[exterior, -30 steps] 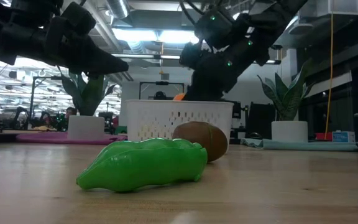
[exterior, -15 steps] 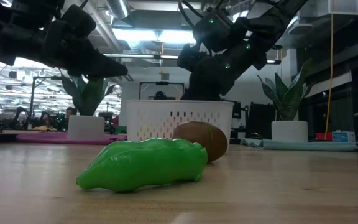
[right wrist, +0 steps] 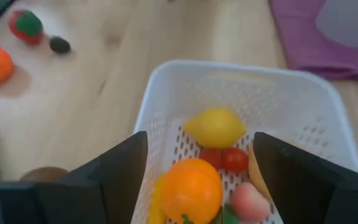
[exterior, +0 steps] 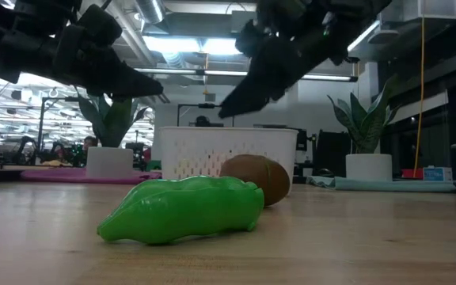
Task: Pick and placing Produce into tupperware
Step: Put the blackberry into the white bin
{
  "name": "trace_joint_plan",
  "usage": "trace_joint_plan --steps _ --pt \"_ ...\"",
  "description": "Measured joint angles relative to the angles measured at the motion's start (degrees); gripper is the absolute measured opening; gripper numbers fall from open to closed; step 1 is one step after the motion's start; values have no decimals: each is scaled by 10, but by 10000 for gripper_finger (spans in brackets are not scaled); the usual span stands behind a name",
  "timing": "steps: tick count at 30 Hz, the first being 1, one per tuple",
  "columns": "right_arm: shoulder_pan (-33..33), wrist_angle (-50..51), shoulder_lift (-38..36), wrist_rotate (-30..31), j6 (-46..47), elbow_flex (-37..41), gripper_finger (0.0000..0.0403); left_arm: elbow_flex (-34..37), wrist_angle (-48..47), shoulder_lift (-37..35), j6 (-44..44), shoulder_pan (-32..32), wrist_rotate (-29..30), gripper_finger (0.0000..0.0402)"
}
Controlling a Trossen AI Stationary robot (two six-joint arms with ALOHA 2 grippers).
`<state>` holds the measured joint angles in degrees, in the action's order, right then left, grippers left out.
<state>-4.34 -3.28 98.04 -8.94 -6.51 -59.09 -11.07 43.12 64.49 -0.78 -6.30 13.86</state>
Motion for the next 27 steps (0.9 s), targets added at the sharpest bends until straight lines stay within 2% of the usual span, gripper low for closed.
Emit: trace_joint_plan --steps 6,14,23,27 --pt "0 15 -57 0 9 30 294 0 14 0 2 -5 0 68" --pt "12 -103 -137 12 35 149 294 0 21 0 2 -36 0 44" --pt "57 -125 -241 77 14 212 294 0 20 0 8 -49 0 22" --pt "83 -206 -254 84 10 263 294 0 21 0 24 -53 0 14"
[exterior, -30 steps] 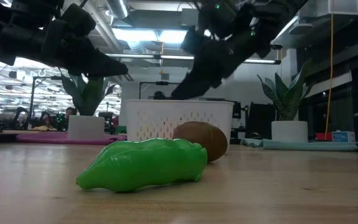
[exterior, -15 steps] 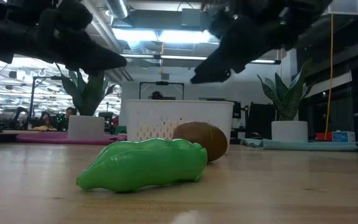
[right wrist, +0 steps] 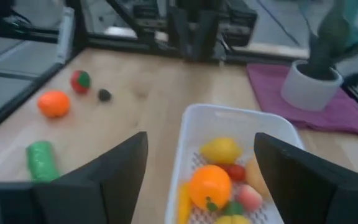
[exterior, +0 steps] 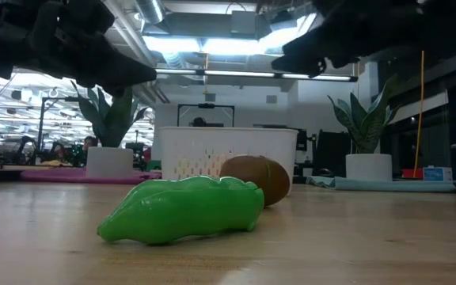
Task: Pick and placing Produce into tupperware
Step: Put the blackberry into the white bin
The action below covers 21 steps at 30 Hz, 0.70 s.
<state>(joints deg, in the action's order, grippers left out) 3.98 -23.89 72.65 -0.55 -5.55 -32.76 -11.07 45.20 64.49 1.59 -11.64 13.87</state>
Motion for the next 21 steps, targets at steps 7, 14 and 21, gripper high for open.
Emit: trace_joint_plan --steps 7,14,21 --pt "31 -125 1 0 38 96 294 0 4 0 10 -4 0 15" --pt "45 -163 0 0 53 113 294 0 12 0 9 -5 0 71" --pt "45 -162 0 0 51 112 294 0 12 0 13 -5 0 184"
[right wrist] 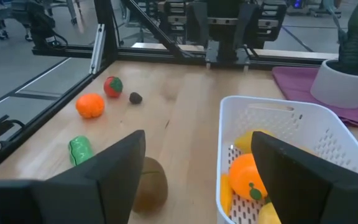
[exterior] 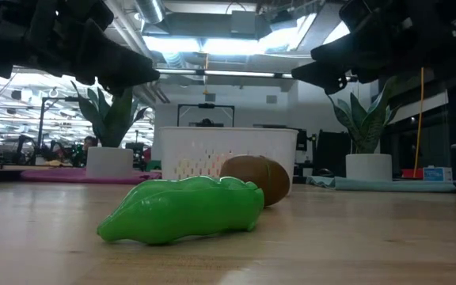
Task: Pick and placing Produce into tupperware
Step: Put the blackberry into the white bin
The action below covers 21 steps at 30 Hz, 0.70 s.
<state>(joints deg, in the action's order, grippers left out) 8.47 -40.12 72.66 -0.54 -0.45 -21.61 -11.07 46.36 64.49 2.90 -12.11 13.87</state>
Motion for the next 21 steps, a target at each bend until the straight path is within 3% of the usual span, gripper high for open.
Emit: trace_joint_plan --steps 6,13,16,21 --pt "0 0 0 0 0 0 294 0 -4 0 0 -11 0 251" --pt "0 1 0 0 0 0 294 -8 -29 -13 -5 -52 0 259" --pt "0 1 0 0 1 -1 294 -41 -119 -28 -4 -74 17 259" --pt "0 1 0 0 2 -1 294 -136 -367 -33 54 -116 84 259"
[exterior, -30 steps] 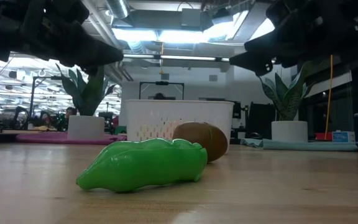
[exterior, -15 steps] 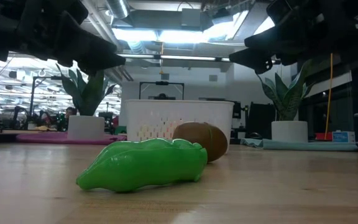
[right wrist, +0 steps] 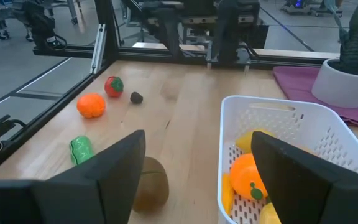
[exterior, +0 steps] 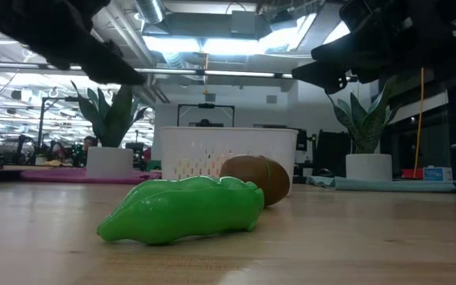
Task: Pick and placing Produce into tupperware
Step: Put the blackberry into the white bin
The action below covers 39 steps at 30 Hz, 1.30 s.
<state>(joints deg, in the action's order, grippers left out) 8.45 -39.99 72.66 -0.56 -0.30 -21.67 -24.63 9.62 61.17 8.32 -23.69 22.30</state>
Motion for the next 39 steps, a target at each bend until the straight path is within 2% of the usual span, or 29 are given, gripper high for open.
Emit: trace_joint_plan --steps 5,10,13,18,25,32,39 --pt "0 0 0 0 7 0 294 -68 -125 0 36 -44 12 259" --pt "0 0 0 -1 71 0 294 -108 -242 0 116 -86 65 259" --pt "0 0 0 -1 104 0 294 -122 -272 0 164 -112 75 259" --pt "0 3 0 -1 104 0 294 -137 -275 23 197 -147 77 259" --pt "0 5 0 -1 104 0 294 -197 -409 93 337 -184 77 259" --pt "0 7 0 -1 103 0 294 -274 -462 184 429 -218 68 259" --pt "0 18 0 0 86 0 294 -371 -557 276 531 -242 14 259"
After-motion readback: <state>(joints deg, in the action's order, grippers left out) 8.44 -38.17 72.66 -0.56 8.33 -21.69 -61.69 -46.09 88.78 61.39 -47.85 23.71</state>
